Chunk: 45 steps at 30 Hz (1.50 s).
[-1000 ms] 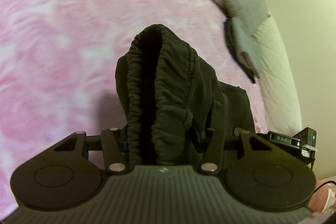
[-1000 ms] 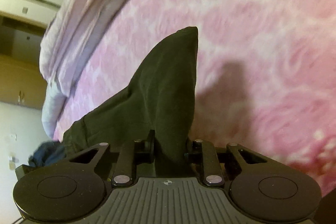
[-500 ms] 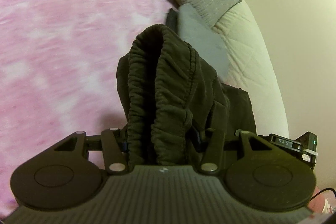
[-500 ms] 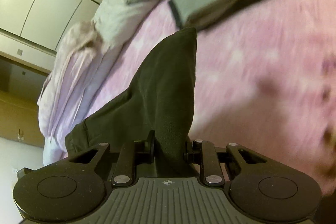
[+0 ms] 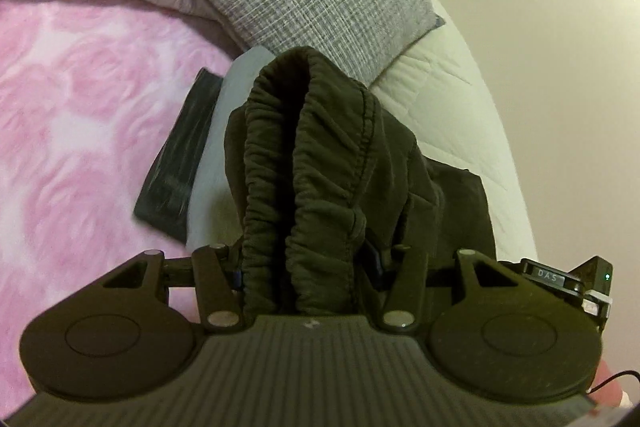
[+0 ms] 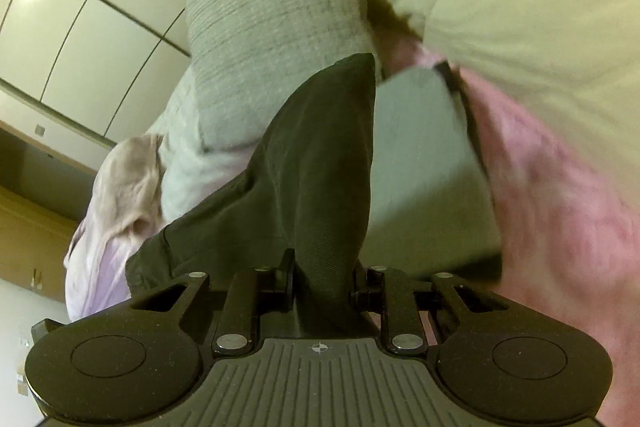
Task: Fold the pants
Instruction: 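Carry the trousers with both grippers onto the grey folded garment by the pillow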
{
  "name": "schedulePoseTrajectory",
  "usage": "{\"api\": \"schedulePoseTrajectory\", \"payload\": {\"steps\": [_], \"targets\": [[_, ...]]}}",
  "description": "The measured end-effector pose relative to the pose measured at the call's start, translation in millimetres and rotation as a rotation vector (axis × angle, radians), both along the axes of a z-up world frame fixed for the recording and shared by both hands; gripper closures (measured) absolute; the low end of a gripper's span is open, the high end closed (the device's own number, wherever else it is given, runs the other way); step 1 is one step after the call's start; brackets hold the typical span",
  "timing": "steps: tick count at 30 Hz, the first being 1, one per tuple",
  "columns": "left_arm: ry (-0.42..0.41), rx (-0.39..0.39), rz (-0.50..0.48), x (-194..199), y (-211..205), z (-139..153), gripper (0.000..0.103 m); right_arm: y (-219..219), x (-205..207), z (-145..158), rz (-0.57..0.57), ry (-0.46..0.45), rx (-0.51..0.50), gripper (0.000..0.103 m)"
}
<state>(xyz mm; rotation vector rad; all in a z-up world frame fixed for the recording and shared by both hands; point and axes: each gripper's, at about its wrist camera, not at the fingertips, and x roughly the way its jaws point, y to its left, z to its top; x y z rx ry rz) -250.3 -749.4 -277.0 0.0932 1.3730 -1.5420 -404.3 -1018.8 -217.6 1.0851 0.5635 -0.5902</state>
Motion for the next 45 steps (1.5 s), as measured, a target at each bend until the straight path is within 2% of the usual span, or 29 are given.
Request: {"api": "schedulePoseTrajectory", "payload": {"steps": [7, 15, 17, 18, 19, 22, 23, 25, 28, 30, 32, 33, 34, 36, 37, 38, 40, 45], "targets": [[-0.008, 0.040, 0.008, 2, -81, -27, 0.056, -82, 13, -30, 0.007, 0.004, 0.018, 0.083], [-0.031, 0.078, -0.019, 6, -137, -63, 0.055, -127, 29, -74, -0.021, 0.018, 0.061, 0.082], [-0.035, 0.100, -0.012, 7, -146, -74, 0.049, -133, 34, -85, -0.037, 0.062, 0.044, 0.075], [-0.053, 0.121, -0.001, 8, -148, -77, 0.049, -135, 36, -88, -0.057, 0.113, 0.037, 0.065], [-0.063, 0.143, 0.017, 11, -149, -79, 0.049, -136, 37, -88, -0.076, 0.153, 0.027, 0.061], [-0.026, 0.126, 0.029, 26, -139, -75, 0.048, -129, 25, -74, -0.118, 0.130, -0.059, 0.059], [-0.048, 0.105, 0.023, 29, -135, -68, 0.048, -126, 21, -66, -0.114, 0.145, -0.104, 0.059], [-0.142, 0.046, 0.034, 32, -125, -49, 0.048, -119, 21, -50, -0.087, 0.204, -0.213, 0.059], [-0.274, -0.031, 0.074, 30, -120, -22, 0.053, -104, 34, -33, -0.011, 0.277, -0.363, 0.059], [-0.344, -0.097, 0.033, 15, -129, -9, 0.070, -91, 53, -30, 0.072, 0.277, -0.427, 0.059], [-0.433, -0.147, -0.044, -8, -142, -6, 0.081, -74, 80, -32, 0.183, 0.272, -0.495, 0.064], [-0.476, -0.156, -0.086, -18, -150, -9, 0.091, -66, 95, -35, 0.225, 0.280, -0.519, 0.068], [-0.514, -0.149, -0.123, -29, -159, -17, 0.093, -60, 109, -40, 0.257, 0.289, -0.535, 0.069], [-0.599, -0.137, -0.149, -40, -171, -34, 0.092, -55, 133, -56, 0.279, 0.328, -0.571, 0.070], [-0.639, -0.126, -0.161, -43, -177, -45, 0.092, -56, 144, -69, 0.275, 0.388, -0.590, 0.070], [-0.650, -0.121, -0.163, -41, -181, -53, 0.090, -60, 153, -83, 0.281, 0.449, -0.587, 0.070], [-0.644, -0.119, -0.166, -37, -187, -64, 0.090, -61, 157, -97, 0.298, 0.463, -0.606, 0.070], [-0.693, -0.150, -0.201, -40, -170, -48, 0.089, -60, 147, -77, 0.305, 0.454, -0.571, 0.070]]}}
